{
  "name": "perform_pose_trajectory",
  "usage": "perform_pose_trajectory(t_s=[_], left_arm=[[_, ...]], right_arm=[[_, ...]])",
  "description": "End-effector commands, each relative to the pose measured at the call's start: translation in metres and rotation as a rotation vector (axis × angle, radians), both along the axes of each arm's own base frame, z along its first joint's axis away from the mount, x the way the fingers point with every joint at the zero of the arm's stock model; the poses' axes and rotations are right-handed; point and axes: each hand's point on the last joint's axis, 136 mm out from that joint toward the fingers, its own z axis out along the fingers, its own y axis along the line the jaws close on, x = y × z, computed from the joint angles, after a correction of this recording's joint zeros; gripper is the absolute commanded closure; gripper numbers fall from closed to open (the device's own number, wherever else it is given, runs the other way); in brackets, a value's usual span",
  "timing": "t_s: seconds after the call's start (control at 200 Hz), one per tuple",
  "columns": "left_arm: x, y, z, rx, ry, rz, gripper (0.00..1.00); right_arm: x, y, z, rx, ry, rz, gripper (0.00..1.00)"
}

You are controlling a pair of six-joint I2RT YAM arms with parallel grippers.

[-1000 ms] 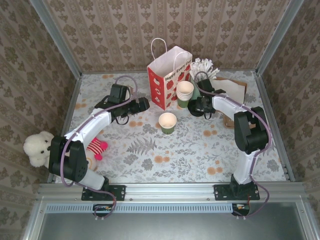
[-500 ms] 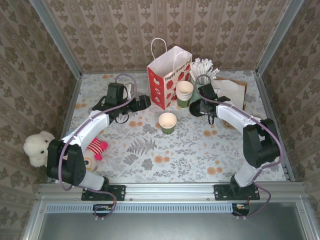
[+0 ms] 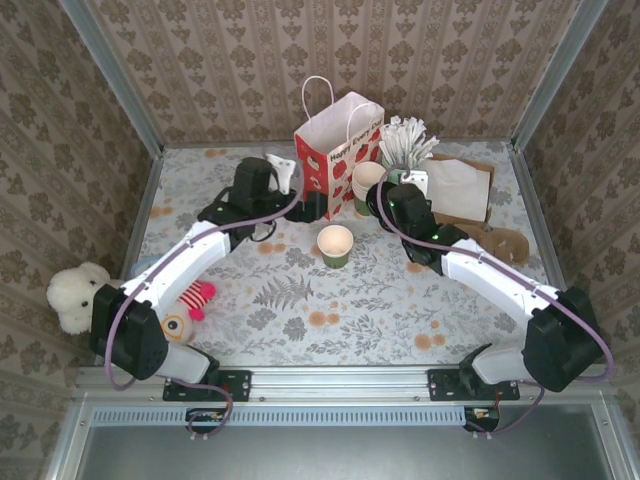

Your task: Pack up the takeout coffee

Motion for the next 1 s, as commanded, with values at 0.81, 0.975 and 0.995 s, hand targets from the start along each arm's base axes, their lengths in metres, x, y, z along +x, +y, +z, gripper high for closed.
perform_pose_trajectory(t_s=[0.81,0.975,0.995], left_arm=[[0.012,-0.07,0.058,-0.235,-0.093,-0.003,0.27],[0.012,-0.061,0.06,-0.289,-0.087,0.008,0.19],[0.012,-0.061,0.06,-0.296,-0.082,0.006,0.2]], right_arm=[[0.018,0.062,0.074,0.205,-0.266,-0.093,1.0],[0.02,0.059,0.072,0.186,-0.26,-0.106,1.0],[0.02,0.06,0.073,0.187,-0.262,-0.1,1.0]])
